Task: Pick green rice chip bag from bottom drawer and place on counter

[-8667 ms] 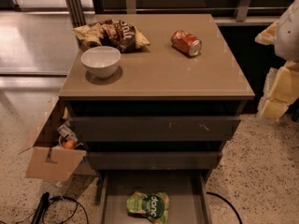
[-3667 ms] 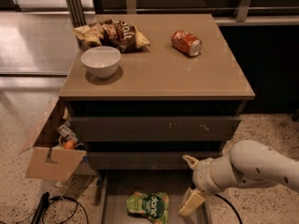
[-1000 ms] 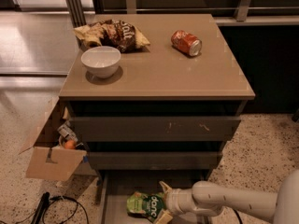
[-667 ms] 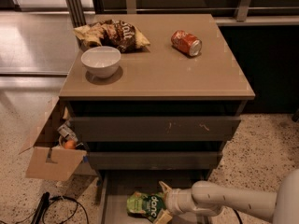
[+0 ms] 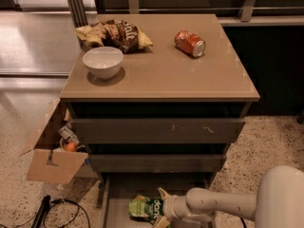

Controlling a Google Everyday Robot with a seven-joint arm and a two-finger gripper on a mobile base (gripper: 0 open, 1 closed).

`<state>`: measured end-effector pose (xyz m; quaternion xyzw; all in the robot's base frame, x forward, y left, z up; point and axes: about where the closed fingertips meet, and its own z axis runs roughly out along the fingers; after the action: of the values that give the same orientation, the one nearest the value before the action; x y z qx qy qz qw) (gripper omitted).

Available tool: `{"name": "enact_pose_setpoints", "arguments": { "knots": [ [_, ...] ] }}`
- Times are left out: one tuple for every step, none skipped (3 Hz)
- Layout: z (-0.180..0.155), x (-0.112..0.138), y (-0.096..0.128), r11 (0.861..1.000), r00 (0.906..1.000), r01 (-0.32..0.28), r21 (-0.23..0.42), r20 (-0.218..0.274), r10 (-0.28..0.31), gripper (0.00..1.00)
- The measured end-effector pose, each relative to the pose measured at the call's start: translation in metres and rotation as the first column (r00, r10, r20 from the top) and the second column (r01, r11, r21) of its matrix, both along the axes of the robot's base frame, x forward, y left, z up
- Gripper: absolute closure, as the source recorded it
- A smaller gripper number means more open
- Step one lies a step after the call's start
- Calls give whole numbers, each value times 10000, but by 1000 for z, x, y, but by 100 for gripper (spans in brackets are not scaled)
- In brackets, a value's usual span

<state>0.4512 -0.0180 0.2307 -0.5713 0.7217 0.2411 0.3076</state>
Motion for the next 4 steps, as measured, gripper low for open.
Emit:
{"name": "enact_pose_setpoints", "arguments": {
  "knots": [
    [-42, 4, 3, 9995, 9998, 195, -235, -82, -197, 0],
    [-75, 7, 8, 9982, 9991, 387, -450, -134, -394, 0],
    [-99, 10, 17, 9972, 9982, 527, -534, -273, -542, 0],
    [-100, 10, 18, 9972, 9981, 530, -529, -281, -545, 19]
  ]
}}
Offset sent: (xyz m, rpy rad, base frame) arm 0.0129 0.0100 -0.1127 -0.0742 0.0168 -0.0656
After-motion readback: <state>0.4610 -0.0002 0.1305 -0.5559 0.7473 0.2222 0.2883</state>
